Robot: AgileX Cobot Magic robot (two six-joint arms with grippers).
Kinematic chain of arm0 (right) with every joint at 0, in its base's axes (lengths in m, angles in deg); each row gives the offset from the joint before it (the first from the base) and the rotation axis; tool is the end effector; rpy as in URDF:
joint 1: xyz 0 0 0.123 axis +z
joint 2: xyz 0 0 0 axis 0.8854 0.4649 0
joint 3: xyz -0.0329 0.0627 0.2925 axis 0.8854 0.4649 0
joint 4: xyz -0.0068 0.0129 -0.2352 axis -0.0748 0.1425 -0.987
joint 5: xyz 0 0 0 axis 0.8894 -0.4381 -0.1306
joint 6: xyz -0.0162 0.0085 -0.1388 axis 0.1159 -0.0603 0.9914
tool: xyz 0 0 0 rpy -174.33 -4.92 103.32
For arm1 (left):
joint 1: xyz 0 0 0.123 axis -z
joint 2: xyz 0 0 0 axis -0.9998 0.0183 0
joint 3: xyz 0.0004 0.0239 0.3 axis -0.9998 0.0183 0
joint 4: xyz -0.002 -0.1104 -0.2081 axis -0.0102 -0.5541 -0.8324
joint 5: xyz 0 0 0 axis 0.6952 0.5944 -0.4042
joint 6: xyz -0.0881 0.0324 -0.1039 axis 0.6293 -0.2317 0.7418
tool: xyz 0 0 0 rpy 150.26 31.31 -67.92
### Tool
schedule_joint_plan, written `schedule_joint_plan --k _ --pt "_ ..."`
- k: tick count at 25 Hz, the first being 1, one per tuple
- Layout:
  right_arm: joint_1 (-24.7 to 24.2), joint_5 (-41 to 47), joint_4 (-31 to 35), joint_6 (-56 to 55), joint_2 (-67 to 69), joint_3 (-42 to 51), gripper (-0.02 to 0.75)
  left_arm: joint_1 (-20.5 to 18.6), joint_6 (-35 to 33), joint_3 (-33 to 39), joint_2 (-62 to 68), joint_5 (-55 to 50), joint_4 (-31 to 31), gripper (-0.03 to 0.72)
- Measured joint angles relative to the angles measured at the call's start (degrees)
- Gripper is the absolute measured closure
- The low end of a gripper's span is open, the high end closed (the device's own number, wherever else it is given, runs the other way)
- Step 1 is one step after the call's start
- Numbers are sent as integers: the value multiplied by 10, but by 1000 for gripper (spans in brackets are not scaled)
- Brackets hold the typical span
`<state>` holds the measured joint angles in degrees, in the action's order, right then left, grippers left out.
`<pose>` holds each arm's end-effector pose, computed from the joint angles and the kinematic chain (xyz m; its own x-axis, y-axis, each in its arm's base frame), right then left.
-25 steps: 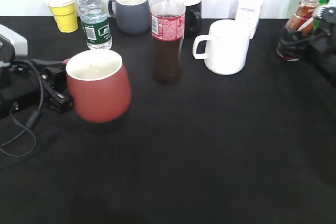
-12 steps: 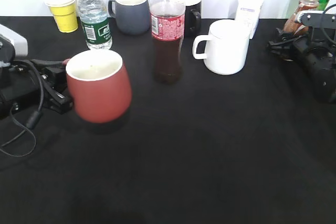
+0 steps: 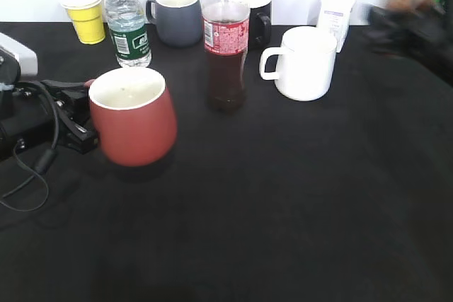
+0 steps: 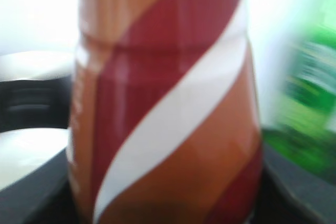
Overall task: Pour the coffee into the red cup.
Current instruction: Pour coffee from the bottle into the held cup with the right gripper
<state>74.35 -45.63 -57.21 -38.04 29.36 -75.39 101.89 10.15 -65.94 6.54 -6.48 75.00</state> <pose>0.3711 0.0849 0.2330 -0.0247 -0.0695 -0.9973 -0.2495 0.9664 -0.0611 0.2867 -0.1206 0.1861 -0.1376 0.1888 -0.9723 0.5985 0.7980 0.0703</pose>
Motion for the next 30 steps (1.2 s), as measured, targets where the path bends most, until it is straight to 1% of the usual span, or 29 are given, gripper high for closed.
schedule_joint_plan --k 2,6,9,11,13,15,18,23,30 --pt "64 9 -11 0 -21 -3 209 0 0 0 0 0 0 631" --pt "190 43 -13 20 -21 -16 209 0 0 0 0 0 2 631" --pt "250 63 -15 26 -4 -46 209 0 0 0 0 0 25 631" --pt "274 73 -18 42 15 -68 209 0 0 0 0 0 39 631" --pt "282 80 -40 64 23 -73 209 0 0 0 0 1 67 631" --pt "282 112 -54 101 23 -73 209 0 0 0 0 12 101 631" --pt "282 132 -65 218 23 -73 209 0 0 0 0 24 120 630" --pt "282 132 -66 375 23 -73 209 0 0 0 0 14 123 630" --pt "282 133 -65 537 23 -73 209 0 0 0 0 14 124 627"
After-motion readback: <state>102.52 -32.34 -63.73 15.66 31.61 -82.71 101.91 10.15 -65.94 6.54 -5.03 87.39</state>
